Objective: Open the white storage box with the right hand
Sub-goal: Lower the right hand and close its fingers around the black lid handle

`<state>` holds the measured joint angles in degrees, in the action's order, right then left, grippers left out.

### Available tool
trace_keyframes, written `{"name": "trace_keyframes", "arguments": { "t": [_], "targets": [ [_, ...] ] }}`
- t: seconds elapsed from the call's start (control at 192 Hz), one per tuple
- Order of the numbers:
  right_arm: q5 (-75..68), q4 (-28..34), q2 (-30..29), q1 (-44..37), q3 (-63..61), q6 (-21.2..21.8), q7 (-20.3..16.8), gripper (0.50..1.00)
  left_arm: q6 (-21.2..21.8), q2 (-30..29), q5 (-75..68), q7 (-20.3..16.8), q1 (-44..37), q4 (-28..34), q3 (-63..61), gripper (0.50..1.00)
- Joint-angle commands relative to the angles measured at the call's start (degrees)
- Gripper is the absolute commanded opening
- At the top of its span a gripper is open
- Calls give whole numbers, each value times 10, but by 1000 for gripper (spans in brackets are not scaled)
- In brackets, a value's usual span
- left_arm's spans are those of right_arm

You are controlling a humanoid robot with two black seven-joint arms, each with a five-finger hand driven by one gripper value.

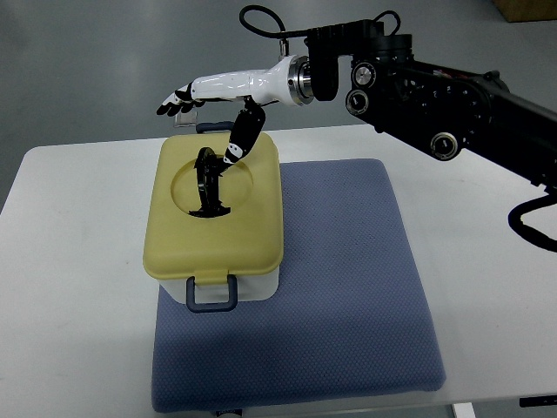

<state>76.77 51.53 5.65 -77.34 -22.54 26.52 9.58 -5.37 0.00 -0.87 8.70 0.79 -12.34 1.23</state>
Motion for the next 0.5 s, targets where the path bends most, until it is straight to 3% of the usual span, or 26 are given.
{"name": "trace_keyframes", "arguments": {
  "t": [0.0, 0.495],
  "targets": [
    [2, -1, 0, 5, 0, -2, -2, 930, 0, 0, 0, 0, 0, 0, 0, 1000],
    [3, -1, -5, 31, 0, -17, -2, 928, 0, 0, 0, 0, 0, 1, 0, 1000]
  ]
}}
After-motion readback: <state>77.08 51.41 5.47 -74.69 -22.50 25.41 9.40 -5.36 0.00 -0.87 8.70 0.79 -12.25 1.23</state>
